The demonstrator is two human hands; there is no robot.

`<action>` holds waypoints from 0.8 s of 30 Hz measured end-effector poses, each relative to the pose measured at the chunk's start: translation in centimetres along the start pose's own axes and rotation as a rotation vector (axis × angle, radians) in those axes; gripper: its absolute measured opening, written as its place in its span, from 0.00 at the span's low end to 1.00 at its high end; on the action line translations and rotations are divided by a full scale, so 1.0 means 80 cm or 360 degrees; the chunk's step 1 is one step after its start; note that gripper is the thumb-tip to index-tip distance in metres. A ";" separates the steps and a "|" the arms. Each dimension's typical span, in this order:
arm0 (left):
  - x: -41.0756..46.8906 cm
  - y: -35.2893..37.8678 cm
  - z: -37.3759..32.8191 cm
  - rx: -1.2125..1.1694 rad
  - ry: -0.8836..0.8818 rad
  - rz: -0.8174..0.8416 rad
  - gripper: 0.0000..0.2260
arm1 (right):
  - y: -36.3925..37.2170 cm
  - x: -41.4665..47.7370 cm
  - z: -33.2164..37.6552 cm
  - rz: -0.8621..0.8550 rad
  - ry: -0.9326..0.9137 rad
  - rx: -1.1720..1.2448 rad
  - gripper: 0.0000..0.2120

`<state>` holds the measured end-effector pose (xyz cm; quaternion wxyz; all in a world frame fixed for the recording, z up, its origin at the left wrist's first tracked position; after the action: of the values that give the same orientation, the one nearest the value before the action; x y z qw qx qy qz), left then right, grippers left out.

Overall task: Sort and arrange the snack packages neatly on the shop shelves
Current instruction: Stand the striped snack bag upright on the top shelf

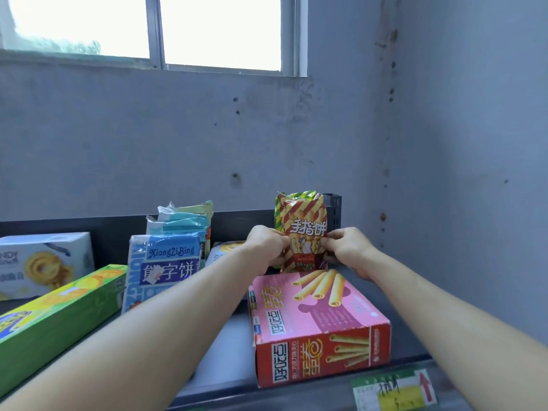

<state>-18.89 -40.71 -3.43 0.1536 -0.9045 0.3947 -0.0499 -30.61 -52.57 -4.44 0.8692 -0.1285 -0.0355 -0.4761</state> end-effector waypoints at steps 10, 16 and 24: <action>-0.052 -0.023 -0.016 0.0127 0.0149 0.0044 0.11 | -0.023 -0.060 0.045 -0.0288 -0.0112 -0.0216 0.06; -0.098 -0.055 -0.029 0.0132 0.0289 0.0046 0.05 | 0.003 -0.100 0.089 -0.0224 -0.0250 -0.0267 0.12; -0.148 -0.125 -0.024 0.0233 0.0366 0.0060 0.05 | 0.068 -0.147 0.137 -0.0173 -0.0309 -0.0648 0.14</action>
<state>-20.40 -26.14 1.96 0.1738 -0.8716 0.4221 -0.1789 -31.80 -37.36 2.95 0.7911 -0.3442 -0.0291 -0.5049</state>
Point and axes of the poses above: each hand's wrist, its own x-axis towards the middle knuckle, its own y-axis out of the palm, z = x × y, the point moved 6 cm from there along x, towards the middle knuckle, and after that the axes turned 8 degrees about x, right-handed, at the moved point
